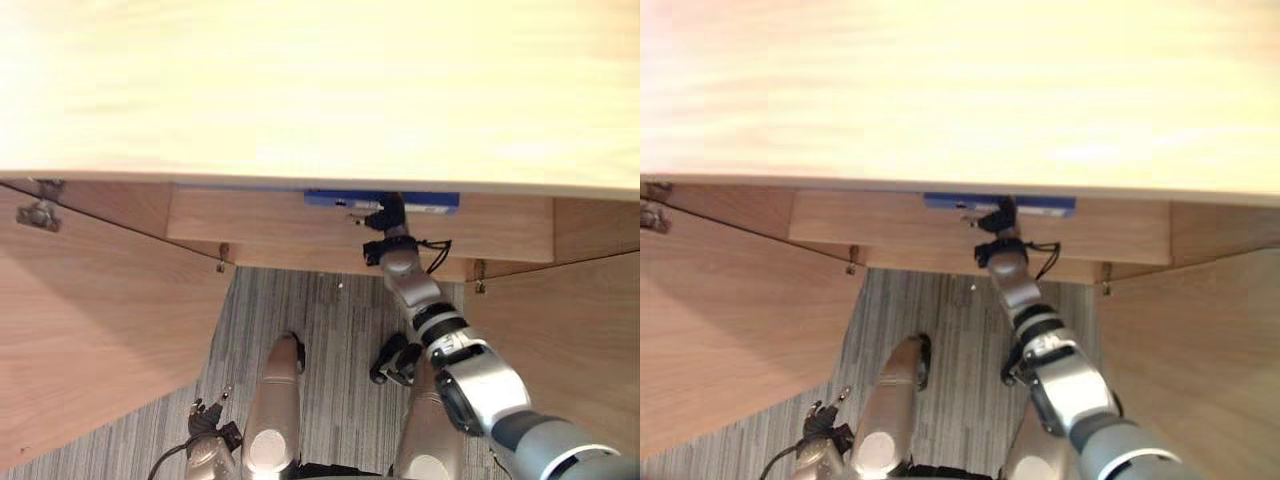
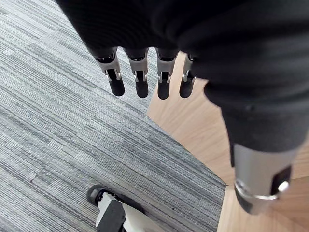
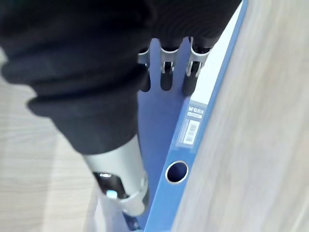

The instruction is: Walk over to the cabinet, pick up the folder, carry it to the office cabinet, place the folder inside the office cabinet, then close the office cabinet door

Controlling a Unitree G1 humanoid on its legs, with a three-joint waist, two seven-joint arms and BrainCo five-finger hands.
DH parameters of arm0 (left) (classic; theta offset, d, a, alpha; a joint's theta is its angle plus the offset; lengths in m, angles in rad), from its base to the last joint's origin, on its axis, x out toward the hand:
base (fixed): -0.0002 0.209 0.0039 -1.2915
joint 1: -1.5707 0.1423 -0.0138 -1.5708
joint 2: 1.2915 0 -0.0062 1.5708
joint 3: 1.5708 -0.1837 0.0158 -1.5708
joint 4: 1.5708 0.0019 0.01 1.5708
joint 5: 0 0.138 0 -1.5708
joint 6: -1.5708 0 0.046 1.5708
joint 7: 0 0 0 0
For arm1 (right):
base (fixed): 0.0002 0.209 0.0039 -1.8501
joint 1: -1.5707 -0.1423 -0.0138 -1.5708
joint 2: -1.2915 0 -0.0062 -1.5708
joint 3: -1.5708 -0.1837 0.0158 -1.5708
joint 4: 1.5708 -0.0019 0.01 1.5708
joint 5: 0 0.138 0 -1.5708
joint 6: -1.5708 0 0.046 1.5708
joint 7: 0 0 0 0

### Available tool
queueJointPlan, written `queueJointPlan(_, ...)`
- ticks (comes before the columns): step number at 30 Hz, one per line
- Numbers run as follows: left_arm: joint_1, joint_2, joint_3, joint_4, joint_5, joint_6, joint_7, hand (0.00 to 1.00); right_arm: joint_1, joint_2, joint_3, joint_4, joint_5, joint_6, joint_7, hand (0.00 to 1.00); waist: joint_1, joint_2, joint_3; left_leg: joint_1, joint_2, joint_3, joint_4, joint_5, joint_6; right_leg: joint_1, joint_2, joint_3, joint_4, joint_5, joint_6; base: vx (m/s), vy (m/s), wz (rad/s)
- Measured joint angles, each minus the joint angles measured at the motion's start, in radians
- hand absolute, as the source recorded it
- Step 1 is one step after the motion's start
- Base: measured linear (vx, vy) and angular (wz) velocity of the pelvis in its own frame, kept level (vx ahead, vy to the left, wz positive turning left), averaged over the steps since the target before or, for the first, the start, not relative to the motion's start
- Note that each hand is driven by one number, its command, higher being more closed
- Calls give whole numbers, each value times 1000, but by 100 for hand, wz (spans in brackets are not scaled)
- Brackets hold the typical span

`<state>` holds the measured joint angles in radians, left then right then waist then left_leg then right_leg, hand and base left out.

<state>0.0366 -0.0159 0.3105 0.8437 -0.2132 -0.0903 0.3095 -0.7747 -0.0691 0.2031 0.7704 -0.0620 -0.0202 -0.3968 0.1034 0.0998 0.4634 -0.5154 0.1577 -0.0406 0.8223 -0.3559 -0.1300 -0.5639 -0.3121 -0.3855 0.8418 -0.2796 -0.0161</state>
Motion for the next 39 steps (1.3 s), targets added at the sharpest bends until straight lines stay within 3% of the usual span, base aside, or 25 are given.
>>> queueJointPlan(5, 38, 1, -8, -51, 4, -16, -9, 0, 77, 68, 77, -56, -43, -2, 9, 0, -7, -34, -55, 167, 7, 39, -194, 76, 2, 156, 37, -23, -183, 71, 14, 44, 22, -3)
queueJointPlan(11, 89, 2, -21, -56, 8, -17, -30, 0, 176, 128, 114, -63, -123, -9, 56, 0, -6, -56, -162, 269, 23, 71, -295, 102, 6, 265, 70, -35, -304, 114, 31, 54, 39, -3)
queueJointPlan(17, 97, 21, -55, -18, 24, -18, -45, 0, 227, 130, 138, 22, -204, -11, 92, 0, -3, -63, -224, 362, 22, 108, -434, 165, 4, 345, 106, -37, -453, 185, 39, 51, 14, -6)
queueJointPlan(19, 102, 21, -57, -8, 30, -17, -52, 0, 248, 114, 155, 57, -284, -11, 105, 0, -1, -65, -252, 395, 22, 122, -509, 206, -2, 371, 129, -36, -533, 232, 39, 33, -8, -12)
queueJointPlan(29, 108, 63, -81, 35, 66, -17, -75, 0, 259, -40, 379, 228, -740, -36, 185, 0, 2, -70, -256, 408, 18, 147, -567, 246, 15, 404, 162, -19, -660, 317, 35, -47, 4, -7)
queueJointPlan(33, 101, 64, -94, 39, 68, -17, -76, 0, 245, -86, 374, 293, -784, -31, 198, 0, 7, -67, -240, 340, 11, 125, -500, 235, 26, 353, 145, -24, -608, 312, 30, -52, 22, 11)
queueJointPlan(39, 85, 62, -108, 50, 68, -17, -76, 0, 204, -136, 321, 292, -780, 20, 193, 0, 3, -34, -160, 217, -7, 82, -297, 154, 53, 261, 71, -36, -406, 228, 44, -116, 46, 18)
